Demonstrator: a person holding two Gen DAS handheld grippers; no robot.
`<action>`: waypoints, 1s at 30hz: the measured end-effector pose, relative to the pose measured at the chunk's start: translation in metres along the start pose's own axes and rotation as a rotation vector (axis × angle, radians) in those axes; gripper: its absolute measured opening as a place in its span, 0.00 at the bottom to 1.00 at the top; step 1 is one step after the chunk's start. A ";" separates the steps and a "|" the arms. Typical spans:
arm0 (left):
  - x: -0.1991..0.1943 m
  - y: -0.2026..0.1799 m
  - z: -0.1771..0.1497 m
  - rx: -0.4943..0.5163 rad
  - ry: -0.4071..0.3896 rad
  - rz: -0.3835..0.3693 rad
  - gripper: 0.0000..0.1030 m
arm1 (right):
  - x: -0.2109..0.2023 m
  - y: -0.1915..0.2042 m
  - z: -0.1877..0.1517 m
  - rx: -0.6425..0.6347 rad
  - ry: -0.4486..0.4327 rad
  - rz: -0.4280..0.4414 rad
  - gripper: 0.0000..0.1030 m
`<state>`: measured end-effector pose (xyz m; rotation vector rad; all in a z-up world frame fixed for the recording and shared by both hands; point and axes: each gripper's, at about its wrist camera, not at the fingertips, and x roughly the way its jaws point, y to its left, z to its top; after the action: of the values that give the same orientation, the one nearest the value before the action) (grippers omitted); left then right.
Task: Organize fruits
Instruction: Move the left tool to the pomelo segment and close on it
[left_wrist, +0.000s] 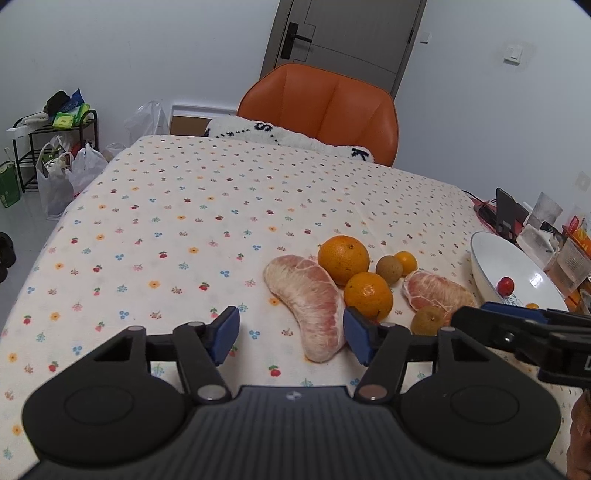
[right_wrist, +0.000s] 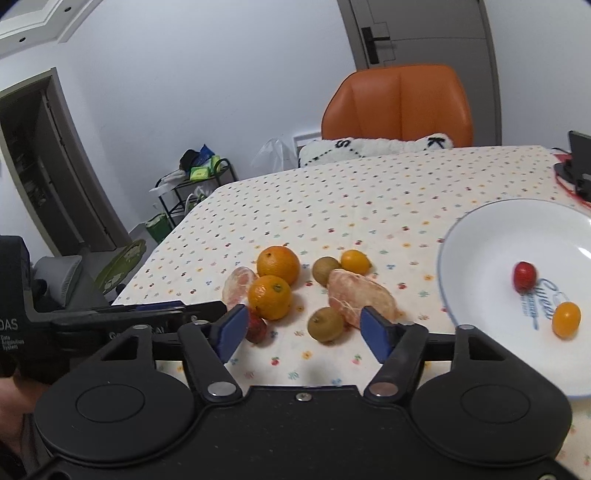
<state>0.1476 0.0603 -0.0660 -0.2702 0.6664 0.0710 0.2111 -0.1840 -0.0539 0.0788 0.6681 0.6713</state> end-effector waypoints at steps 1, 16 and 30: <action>0.001 0.001 0.001 -0.002 0.001 -0.001 0.59 | 0.004 0.001 0.001 0.003 0.006 0.006 0.61; 0.014 0.015 0.012 -0.015 0.019 0.018 0.59 | 0.056 0.011 0.014 0.035 0.067 0.098 0.49; 0.027 -0.001 0.014 -0.024 0.023 -0.019 0.60 | 0.033 -0.006 0.015 0.048 0.014 0.083 0.33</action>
<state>0.1770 0.0629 -0.0718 -0.3005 0.6866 0.0579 0.2427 -0.1666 -0.0617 0.1470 0.6976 0.7362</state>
